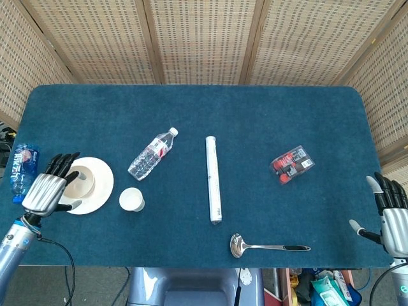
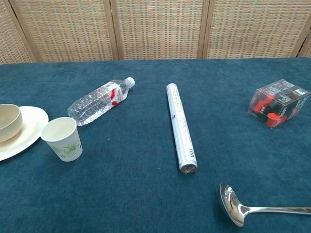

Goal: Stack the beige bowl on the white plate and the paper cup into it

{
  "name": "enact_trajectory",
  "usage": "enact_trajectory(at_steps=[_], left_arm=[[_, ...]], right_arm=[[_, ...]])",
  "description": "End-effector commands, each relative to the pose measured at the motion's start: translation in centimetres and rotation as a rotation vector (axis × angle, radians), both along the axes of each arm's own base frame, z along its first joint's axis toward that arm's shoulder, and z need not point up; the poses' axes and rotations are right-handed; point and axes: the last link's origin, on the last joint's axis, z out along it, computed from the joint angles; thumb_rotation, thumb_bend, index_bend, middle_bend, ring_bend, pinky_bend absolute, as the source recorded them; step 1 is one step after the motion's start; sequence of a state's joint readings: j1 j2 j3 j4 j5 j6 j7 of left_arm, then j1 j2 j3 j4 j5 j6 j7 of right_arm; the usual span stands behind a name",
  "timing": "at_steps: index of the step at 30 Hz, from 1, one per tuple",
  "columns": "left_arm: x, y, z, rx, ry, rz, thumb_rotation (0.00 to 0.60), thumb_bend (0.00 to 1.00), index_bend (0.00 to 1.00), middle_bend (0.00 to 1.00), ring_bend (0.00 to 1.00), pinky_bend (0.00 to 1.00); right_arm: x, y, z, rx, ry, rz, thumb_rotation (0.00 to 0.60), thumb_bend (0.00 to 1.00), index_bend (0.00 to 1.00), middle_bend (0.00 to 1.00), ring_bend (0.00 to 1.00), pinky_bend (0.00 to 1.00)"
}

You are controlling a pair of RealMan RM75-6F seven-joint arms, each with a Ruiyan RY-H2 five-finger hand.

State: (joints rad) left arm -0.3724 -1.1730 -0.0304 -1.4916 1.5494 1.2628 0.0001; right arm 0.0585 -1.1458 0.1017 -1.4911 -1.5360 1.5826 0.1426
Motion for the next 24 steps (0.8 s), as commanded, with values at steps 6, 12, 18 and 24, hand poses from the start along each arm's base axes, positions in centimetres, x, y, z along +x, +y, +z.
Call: enact_trajectory(at_steps=[6,12,18,24], left_arm=[[4.4,-1.4,-2.1,-0.061,0.068,-0.137,0.6,0.23,0.43,0.0,0.0,0.0],[5.8,-1.6,-4.7,-0.126,0.108,-0.149,0.6,0.27,0.43,0.0,0.0,0.0],[6.0,-1.7,-6.3,-0.162,0.136,-0.132,0.6,0.3,0.44,0.0,0.0,0.0],[6.1,-1.6,-6.8,-0.168,0.143,-0.122,0.6,0.31,0.45,0.0,0.0,0.0]], right_arm=[[-0.1,0.0,0.2,-0.005,-0.006,-0.001,0.6,0.14,0.01,0.0,0.0,0.0],[-0.3,0.0,0.4,-0.008,-0.016,-0.007,0.6,0.14,0.01,0.0,0.0,0.0],[-0.3,0.1,0.5,-0.012,-0.022,-0.005,0.6,0.14,0.01,0.0,0.0,0.0],[-0.4,0.1,0.6,-0.014,-0.025,-0.003,0.6,0.14,0.01,0.0,0.0,0.0]])
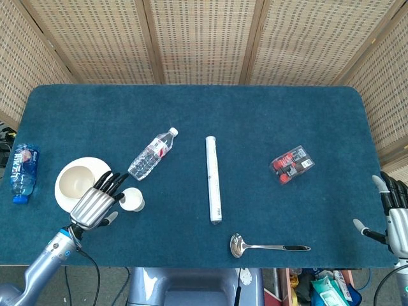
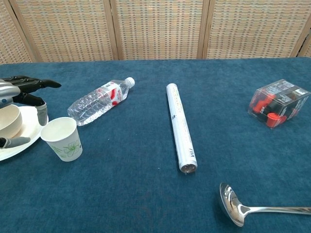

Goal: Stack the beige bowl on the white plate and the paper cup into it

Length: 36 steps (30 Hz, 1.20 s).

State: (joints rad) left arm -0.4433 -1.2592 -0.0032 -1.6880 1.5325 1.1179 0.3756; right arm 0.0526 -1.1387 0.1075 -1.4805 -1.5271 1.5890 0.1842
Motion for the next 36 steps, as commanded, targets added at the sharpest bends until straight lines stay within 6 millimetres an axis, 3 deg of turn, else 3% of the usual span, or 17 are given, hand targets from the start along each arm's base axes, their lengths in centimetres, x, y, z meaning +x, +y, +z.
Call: enact_trajectory(at_steps=[1,22,30,36], left_arm=[[0.0,0.0,-0.2,-0.003,0.001,0.004,0.6,0.32,0.45,0.0,0.0,0.0],[-0.3,1.6,-2.6,-0.024,0.061,0.039,0.6,0.36,0.48,0.0,0.0,0.0],[-0.5,2.3,-4.0,-0.021,0.085,0.053,0.6,0.38,0.57,0.0,0.0,0.0],[-0.3,2.3,-3.7,0.004,0.06,0.04,0.6,0.41,0.64,0.0,0.0,0.0]], right_arm=[[0.0,0.0,0.0,0.0,0.0,0.0,0.6,0.14,0.01,0.0,0.0,0.0],[0.0,0.2,0.2,-0.004,-0.009,0.001,0.6,0.14,0.01,0.0,0.0,0.0],[-0.2,0.2,0.3,-0.004,-0.019,0.002,0.6,0.14,0.01,0.0,0.0,0.0],[-0.2,0.2,0.4,-0.003,-0.023,0.003,0.6,0.14,0.01,0.0,0.0,0.0]])
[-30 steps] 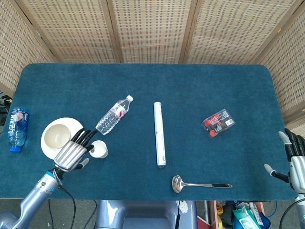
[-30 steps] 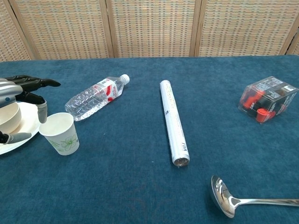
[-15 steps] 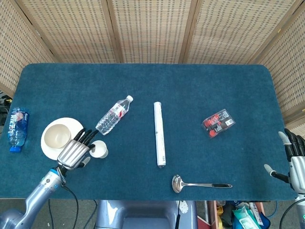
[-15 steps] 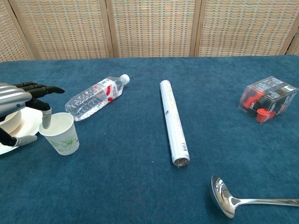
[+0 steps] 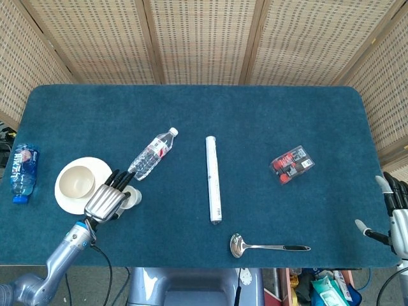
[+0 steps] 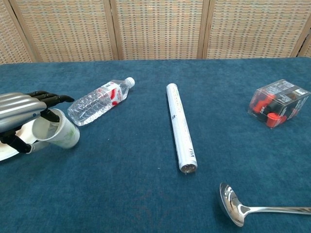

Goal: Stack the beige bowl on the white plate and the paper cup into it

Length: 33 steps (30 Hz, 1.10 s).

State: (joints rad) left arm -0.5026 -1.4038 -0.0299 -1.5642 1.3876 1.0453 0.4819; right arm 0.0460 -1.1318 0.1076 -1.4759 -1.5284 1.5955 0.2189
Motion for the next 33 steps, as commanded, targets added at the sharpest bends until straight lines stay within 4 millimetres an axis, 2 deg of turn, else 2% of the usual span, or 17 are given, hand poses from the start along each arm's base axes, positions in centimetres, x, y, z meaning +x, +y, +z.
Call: enact_trajectory(at_steps=[1,7,13,20,24,29,33], left_arm=[[0.2,-0.1,0.4,0.011,-0.016,-0.01,0.6,0.41,0.64,0.0,0.0,0.0],[0.7,-0.2,2.1,0.042,-0.045,-0.035,0.6,0.4,0.65,0.0,0.0,0.0],[0.8,-0.2,5.1,0.076,-0.06,-0.039,0.6,0.41,0.65,0.0,0.0,0.0],[-0.3,0.2,9.1,0.124,-0.019,-0.009,0.6,0.41,0.65,0.0,0.0,0.0],[-1.7,0.6,11.7,0.166,-0.023,0.042,0.6,0.41,0.65,0.0,0.0,0.0],[-4.1,0.8,13.3,0.184,-0.022,0.122,0.6,0.41,0.65,0.0,0.0,0.0],[-8.0,0.8,14.0,0.173,0.024,0.244,0.6,0.41,0.65,0.0,0.0,0.0]], right_arm=[[0.0,0.0,0.0,0.001,0.0,0.001,0.6,0.14,0.01,0.0,0.0,0.0],[0.1,0.0,-0.1,0.003,0.0,0.002,0.6,0.14,0.01,0.0,0.0,0.0],[0.1,0.0,0.0,0.002,-0.002,0.002,0.6,0.14,0.01,0.0,0.0,0.0],[0.1,0.0,-0.1,0.006,0.002,0.003,0.6,0.14,0.01,0.0,0.0,0.0],[0.2,0.0,-0.2,0.007,0.006,0.005,0.6,0.14,0.01,0.0,0.0,0.0],[0.3,0.0,-0.3,0.008,0.01,0.006,0.6,0.14,0.01,0.0,0.0,0.0],[0.4,-0.1,-0.5,0.014,0.017,0.008,0.6,0.14,0.01,0.0,0.0,0.0]])
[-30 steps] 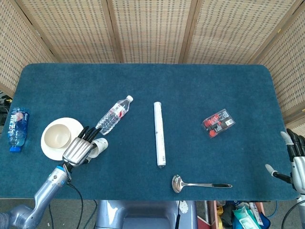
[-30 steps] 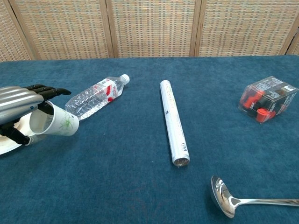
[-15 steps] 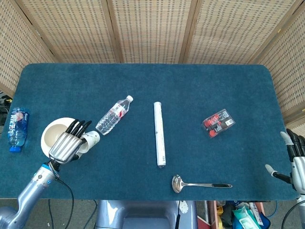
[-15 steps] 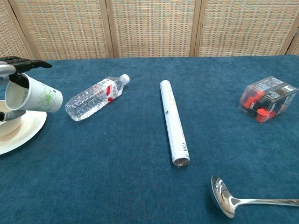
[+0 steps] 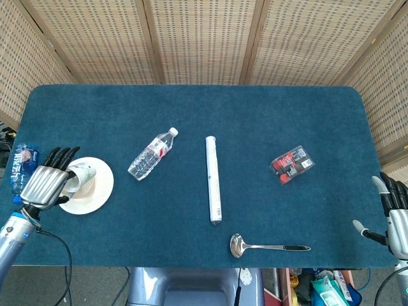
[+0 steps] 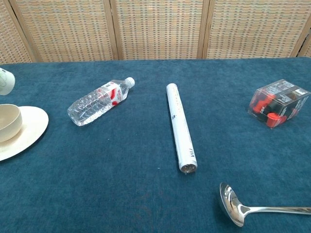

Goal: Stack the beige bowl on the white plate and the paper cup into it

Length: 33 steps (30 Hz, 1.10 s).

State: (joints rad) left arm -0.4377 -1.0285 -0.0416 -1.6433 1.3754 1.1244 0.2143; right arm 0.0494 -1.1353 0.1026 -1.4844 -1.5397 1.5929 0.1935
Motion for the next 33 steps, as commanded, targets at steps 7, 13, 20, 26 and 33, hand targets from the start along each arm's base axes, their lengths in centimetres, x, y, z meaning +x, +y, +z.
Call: enact_trajectory(at_steps=[7,13,20,26,33], left_arm=[[-5.5,0.5,1.4,-0.034,0.028,0.219,0.6,0.4,0.65,0.0,0.0,0.0],[-6.1,1.2,1.1,-0.044,0.031,0.251,0.6,0.41,0.65,0.0,0.0,0.0],[-5.7,1.9,-0.5,-0.074,0.047,0.245,0.6,0.41,0.65,0.0,0.0,0.0],[-4.7,2.2,-2.1,-0.101,0.051,0.231,0.6,0.41,0.65,0.0,0.0,0.0],[-4.0,2.3,-3.3,-0.131,0.049,0.242,0.6,0.41,0.65,0.0,0.0,0.0]], right_arm=[[0.1,-0.1,-0.2,0.005,0.006,0.0,0.6,0.14,0.01,0.0,0.0,0.0],[0.1,-0.1,-0.2,0.005,0.007,0.0,0.6,0.14,0.01,0.0,0.0,0.0],[0.1,-0.1,-0.2,0.004,0.003,-0.001,0.6,0.14,0.01,0.0,0.0,0.0],[0.0,-0.1,-0.1,0.004,0.002,-0.002,0.6,0.14,0.01,0.0,0.0,0.0],[0.0,0.0,-0.1,0.001,-0.001,-0.001,0.6,0.14,0.01,0.0,0.0,0.0]])
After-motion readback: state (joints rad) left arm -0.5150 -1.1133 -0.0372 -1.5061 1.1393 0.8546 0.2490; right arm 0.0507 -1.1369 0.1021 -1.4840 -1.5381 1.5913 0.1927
